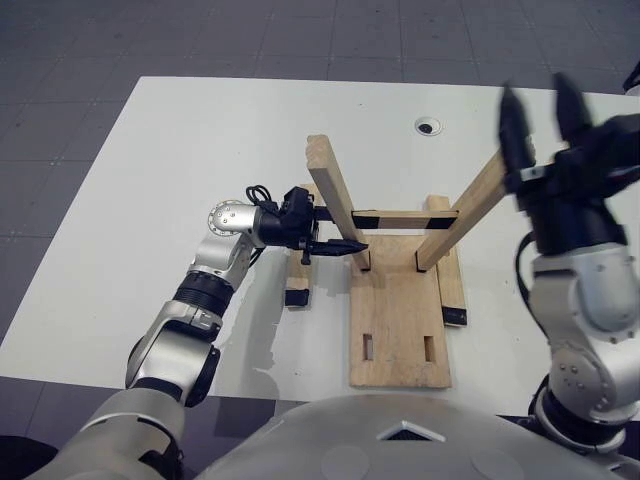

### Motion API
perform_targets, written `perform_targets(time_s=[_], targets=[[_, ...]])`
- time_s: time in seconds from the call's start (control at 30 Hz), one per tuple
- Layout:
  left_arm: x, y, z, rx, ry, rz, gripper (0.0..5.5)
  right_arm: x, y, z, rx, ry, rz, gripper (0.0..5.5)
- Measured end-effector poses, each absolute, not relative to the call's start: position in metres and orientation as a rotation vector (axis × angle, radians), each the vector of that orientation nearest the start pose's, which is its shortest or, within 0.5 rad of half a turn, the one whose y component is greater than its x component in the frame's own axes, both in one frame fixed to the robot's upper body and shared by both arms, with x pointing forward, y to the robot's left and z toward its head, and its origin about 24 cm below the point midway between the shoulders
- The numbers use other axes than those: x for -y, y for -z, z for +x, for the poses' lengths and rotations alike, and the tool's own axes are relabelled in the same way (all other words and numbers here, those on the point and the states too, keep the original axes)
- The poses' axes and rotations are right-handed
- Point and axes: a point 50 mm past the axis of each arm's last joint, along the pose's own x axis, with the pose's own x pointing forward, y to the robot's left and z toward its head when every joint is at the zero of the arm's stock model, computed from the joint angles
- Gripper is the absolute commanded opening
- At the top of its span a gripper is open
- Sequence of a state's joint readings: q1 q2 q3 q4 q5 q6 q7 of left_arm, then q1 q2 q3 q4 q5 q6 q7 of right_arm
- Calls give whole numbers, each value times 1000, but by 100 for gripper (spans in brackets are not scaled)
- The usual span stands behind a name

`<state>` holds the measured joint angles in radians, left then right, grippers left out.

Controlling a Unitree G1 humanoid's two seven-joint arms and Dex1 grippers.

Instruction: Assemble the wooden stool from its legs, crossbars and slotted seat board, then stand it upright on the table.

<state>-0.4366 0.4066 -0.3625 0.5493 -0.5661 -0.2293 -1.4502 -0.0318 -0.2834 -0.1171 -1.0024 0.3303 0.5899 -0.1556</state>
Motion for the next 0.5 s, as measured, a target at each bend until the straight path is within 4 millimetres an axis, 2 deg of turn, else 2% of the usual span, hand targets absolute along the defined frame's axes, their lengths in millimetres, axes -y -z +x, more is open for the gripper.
perform_targets(time_s=[0.17,0.33,0.37,0.5], targets=[[-131,-53,274,21,1630,-15,205,190,-225,184,520,86,-4,249],[-131,-53,274,25,1631,-10,205,218,-229,177,527,235,-24,249],[-131,-53,274,25,1631,-10,205,227,-223,178,483,283,-32,249],[-131,-53,274,24,1632,-8,205,260,-166,179,134,420,-27,249]])
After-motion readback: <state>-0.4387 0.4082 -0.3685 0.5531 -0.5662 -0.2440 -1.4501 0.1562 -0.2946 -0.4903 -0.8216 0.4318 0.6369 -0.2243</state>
